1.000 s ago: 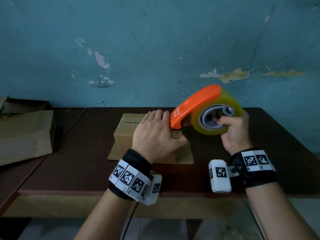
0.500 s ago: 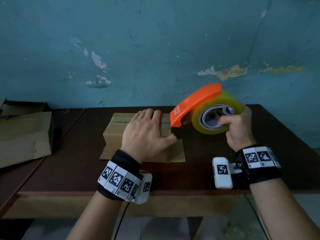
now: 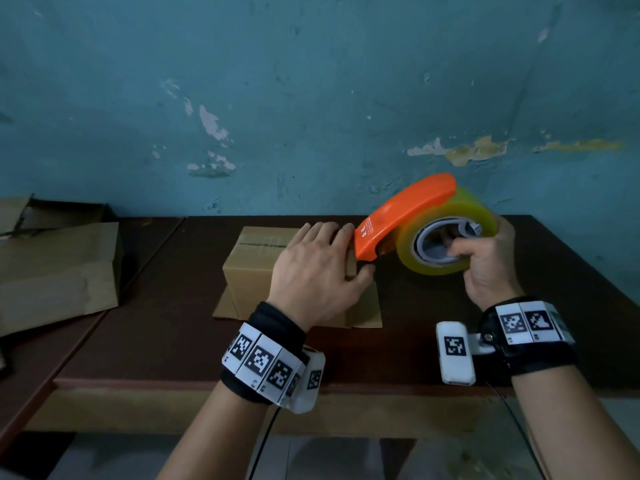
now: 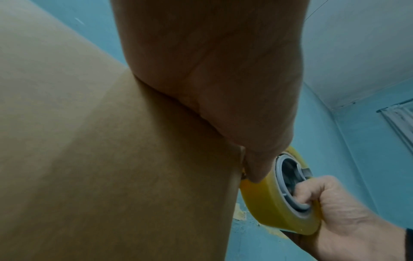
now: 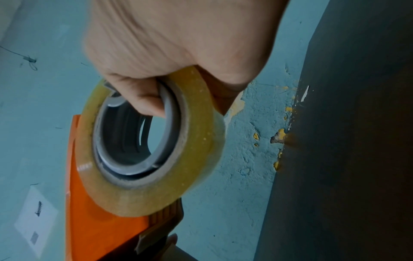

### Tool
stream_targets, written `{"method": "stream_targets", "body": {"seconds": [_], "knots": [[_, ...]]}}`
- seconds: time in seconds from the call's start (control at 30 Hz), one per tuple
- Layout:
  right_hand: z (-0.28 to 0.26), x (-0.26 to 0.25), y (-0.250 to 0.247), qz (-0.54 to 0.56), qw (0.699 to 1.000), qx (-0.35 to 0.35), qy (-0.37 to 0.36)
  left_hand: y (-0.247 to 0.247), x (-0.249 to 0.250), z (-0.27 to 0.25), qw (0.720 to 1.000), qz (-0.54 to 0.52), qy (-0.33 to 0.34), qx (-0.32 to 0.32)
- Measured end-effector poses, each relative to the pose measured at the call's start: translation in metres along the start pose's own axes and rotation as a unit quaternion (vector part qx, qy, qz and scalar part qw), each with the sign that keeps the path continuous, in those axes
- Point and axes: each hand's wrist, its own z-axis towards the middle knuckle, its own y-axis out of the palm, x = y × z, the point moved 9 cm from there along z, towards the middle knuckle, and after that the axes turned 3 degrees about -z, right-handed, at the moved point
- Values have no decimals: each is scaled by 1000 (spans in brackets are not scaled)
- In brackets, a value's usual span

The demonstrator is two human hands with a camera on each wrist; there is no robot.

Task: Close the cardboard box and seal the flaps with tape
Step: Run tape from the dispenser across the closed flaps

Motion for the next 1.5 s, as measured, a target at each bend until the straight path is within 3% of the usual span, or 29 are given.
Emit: {"method": "stream_targets", "body": {"seconds": [0.7,1.5], "knots": [[2,-16,-32,-123,991,-40,18,3,-3,3,1000,3,-20,-6],[-1,-16,-23,-199,975,-81,48,-4,-27,1,999,19,-28,-13]]}}
